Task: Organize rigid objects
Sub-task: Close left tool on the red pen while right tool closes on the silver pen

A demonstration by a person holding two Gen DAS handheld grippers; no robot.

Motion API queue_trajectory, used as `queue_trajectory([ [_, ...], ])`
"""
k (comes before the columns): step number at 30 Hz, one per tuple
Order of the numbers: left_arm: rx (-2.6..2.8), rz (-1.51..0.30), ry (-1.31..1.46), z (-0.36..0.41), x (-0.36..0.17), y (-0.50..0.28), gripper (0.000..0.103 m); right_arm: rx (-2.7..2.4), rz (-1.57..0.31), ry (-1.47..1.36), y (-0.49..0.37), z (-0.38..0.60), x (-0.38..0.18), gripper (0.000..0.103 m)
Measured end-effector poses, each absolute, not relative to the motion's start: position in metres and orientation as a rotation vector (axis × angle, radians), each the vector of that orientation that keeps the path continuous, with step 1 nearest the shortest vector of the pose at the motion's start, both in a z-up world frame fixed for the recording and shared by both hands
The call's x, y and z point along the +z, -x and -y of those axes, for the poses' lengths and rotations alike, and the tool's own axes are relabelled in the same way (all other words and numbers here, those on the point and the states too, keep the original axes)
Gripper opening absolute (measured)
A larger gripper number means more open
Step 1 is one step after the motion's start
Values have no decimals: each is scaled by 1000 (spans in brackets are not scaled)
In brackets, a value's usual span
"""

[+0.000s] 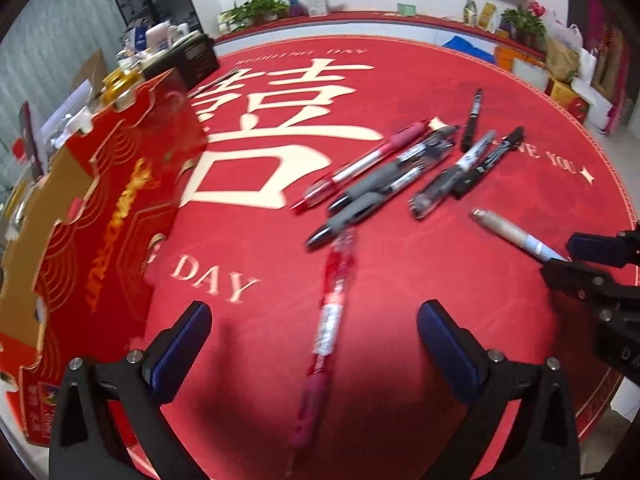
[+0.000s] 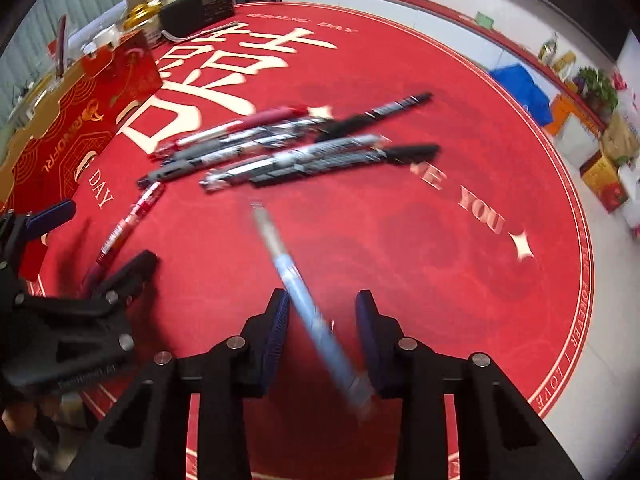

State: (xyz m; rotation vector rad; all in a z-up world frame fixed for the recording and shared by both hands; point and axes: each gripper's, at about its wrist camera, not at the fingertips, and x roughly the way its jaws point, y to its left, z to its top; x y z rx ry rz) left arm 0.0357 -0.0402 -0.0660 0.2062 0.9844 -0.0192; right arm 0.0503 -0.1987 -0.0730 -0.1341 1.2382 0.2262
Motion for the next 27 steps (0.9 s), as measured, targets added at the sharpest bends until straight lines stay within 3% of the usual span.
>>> queue_trajectory([
  [5,-64,-987,-32,24,-73,-37,103,256,-1220,154,-50,195,-72,37],
  [17,-101,-969,-65,37,-73,-44,103,466,-1181,270,-65,179,-75,43],
  [18,-97,-979,-63,37,-72,-46,103,452,-1201,265,-66,178,-74,40],
  [21,-89,-996,-58,40,-72,-45,100,444,-1214,265,-59,174,-72,13],
  [22,-91,-997,-58,41,-71,-43,98,436,-1212,264,-55,173,-71,11],
  [25,-128,-995,-76,50,-64,-34,68,411,-1216,210,-45,176,-70,11],
  [27,-154,-1003,-89,58,-59,-29,21,389,-1220,171,-43,180,-71,11],
])
